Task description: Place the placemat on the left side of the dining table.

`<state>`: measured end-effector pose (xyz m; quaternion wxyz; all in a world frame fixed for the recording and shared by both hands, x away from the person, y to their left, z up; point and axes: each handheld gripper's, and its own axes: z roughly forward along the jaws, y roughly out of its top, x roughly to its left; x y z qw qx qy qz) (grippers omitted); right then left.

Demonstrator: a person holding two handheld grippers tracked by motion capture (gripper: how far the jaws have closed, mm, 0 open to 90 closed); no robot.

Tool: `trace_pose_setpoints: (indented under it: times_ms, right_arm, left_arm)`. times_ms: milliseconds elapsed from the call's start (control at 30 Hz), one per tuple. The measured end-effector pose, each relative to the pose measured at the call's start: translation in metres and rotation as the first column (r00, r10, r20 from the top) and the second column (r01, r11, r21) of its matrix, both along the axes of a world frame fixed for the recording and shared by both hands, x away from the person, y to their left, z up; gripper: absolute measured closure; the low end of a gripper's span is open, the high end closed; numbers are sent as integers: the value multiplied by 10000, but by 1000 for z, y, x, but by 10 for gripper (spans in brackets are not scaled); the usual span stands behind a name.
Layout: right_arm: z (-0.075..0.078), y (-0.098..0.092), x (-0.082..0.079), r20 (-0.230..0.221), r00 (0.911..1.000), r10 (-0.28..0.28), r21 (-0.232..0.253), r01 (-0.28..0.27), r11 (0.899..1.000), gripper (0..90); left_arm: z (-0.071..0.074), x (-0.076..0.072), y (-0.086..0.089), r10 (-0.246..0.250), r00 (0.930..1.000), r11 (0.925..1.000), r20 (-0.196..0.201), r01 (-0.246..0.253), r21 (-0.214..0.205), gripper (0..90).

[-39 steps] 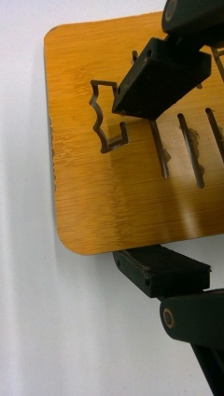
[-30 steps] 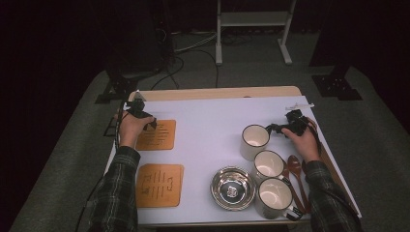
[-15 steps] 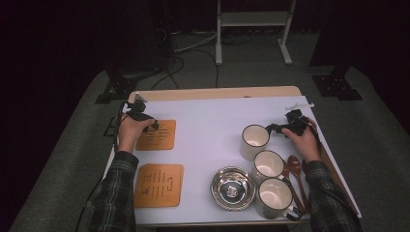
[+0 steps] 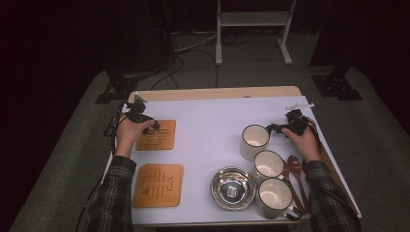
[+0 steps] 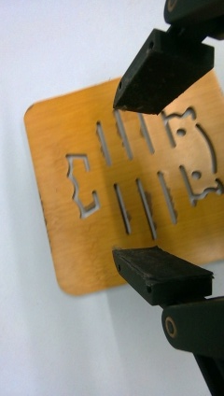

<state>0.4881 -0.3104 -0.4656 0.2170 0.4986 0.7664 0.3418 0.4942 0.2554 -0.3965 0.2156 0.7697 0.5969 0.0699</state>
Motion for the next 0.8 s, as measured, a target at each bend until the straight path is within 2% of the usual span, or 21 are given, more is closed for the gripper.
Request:
trace_pose_setpoints:
  times_ms: [133, 333, 533, 733, 800]
  right_arm:
    - [0, 0, 0, -5, 10000, 7, -3, -7, 10000, 162]
    - [0, 0, 0, -7, 10000, 2, 1, -2, 10000, 162]
    - [0, 0, 0, -7, 10000, 13, -12, -13, 10000, 162]
    - [0, 0, 0, -11, 10000, -2, 1, 2, 10000, 162]
    - [0, 0, 0, -12, 10000, 0, 1, 0, 10000, 162]
  left_arm:
    - [1, -6, -4, -232, 9997, 9997, 36, 232, -50, 223]
    - [2, -15, -7, -106, 9996, 9999, 258, 108, -80, 219]
    - [0, -23, -15, -376, 9992, 9993, 129, 376, 20, 228]
    - [1, -33, -25, -688, 9969, 9976, 379, 688, -6, 228]
    - [2, -34, -28, -780, 9963, 9969, 356, 781, -21, 229]
